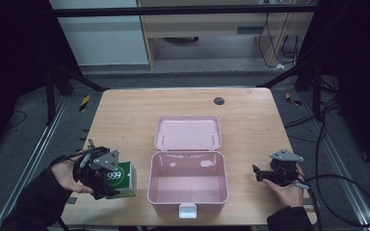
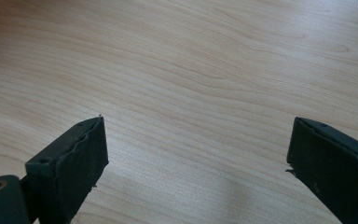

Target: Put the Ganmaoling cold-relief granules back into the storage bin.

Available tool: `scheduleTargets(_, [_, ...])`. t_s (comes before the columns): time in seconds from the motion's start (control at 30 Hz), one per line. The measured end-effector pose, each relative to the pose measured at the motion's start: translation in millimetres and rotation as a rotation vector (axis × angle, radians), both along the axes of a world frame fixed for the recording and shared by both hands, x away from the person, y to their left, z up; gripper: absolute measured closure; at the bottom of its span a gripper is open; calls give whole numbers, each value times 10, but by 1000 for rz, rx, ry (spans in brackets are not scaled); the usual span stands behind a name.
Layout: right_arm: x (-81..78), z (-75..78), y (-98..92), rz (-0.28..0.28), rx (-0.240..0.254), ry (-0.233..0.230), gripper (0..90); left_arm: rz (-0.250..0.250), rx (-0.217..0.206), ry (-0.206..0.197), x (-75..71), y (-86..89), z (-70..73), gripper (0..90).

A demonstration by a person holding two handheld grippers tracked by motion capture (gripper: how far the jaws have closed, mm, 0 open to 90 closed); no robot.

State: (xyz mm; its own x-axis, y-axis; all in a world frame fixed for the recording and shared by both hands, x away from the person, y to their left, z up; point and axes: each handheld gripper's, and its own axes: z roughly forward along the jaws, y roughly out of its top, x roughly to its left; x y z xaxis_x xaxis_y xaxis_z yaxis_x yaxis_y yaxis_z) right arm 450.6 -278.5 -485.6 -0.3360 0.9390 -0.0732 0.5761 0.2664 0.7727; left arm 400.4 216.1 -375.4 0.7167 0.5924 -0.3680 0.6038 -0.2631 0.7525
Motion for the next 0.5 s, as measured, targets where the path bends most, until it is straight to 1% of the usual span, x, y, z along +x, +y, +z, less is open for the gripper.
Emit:
scheduleTargets(0.13, [1, -2, 3, 0, -1, 1, 54, -21, 4, -17, -13, 14, 165, 150])
scheduleTargets(0.17, [1, -2, 3, 0, -1, 1, 54, -21, 4, -17, -13, 14, 165, 150])
scheduleTargets(0.4, [1, -3, 5, 1, 0, 5, 53, -47, 16, -32, -16, -48, 396, 150])
scheduleTargets(0.47, [1, -5, 6, 2, -2, 5, 53, -54, 15, -35, -12, -65, 443, 150])
scheduleTargets(0.5, [1, -5, 6, 2, -2, 5, 53, -54, 15, -35, -12, -65, 443, 150])
